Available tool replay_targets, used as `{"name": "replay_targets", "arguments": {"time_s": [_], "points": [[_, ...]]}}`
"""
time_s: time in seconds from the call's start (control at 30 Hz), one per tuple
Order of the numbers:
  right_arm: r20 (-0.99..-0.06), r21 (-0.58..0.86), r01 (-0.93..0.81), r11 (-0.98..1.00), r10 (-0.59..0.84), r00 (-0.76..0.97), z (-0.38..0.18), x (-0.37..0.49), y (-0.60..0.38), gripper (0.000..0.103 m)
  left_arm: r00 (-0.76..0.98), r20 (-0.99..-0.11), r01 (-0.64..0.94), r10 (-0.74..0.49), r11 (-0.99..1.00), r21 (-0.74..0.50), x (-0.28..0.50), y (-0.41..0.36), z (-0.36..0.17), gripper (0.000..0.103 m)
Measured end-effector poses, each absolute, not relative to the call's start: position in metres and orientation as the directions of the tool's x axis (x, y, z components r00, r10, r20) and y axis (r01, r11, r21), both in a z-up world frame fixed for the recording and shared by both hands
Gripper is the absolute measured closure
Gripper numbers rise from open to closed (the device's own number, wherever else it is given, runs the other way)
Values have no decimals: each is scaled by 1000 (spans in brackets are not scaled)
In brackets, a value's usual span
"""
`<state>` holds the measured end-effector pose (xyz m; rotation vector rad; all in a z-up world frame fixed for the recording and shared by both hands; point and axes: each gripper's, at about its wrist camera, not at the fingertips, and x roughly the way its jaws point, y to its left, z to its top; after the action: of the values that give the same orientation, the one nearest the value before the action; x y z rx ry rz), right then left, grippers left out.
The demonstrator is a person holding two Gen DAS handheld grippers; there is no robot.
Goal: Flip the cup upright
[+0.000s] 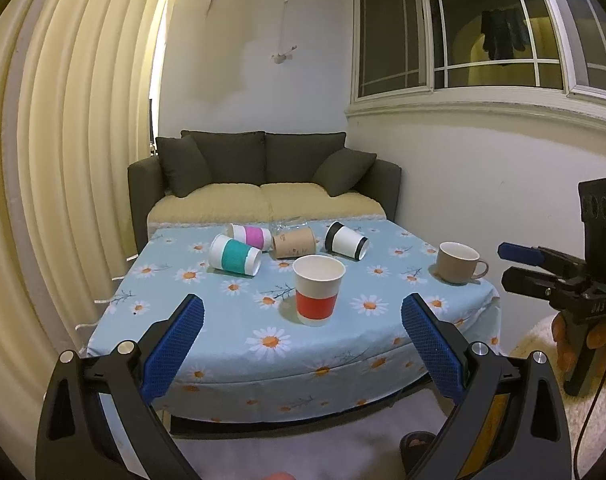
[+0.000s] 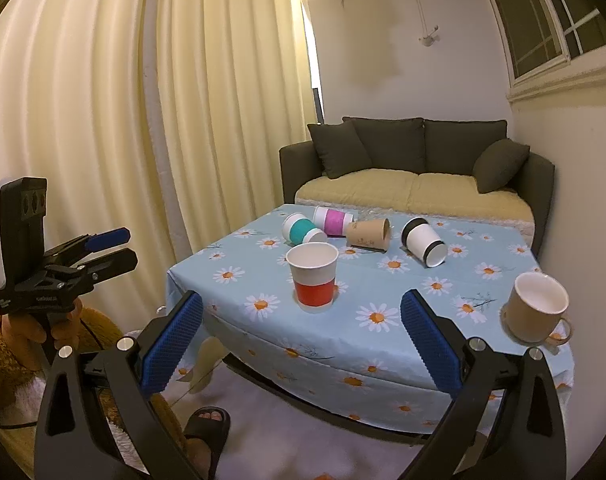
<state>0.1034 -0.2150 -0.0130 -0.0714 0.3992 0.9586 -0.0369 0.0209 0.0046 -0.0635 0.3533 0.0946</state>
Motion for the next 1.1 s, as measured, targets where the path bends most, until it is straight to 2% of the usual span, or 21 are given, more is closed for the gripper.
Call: {"name": "replay_targets", "arguments": {"time_s": [0.37,0.63,1.1], "points": [[-336,110,-821,560,798,500,-16,97,-217,5,926,-370,-98,73,994,-48,-29,18,1,6],[-341,160,-809,566,801,493,-18,108,-222,5,926,-371,-100,73,994,-53,-27,18,1,6],[-351,136,-817,560,798,489,-18,102,-218,5,921,-384,-94,66,994,-56,-27,15,0,6]]}}
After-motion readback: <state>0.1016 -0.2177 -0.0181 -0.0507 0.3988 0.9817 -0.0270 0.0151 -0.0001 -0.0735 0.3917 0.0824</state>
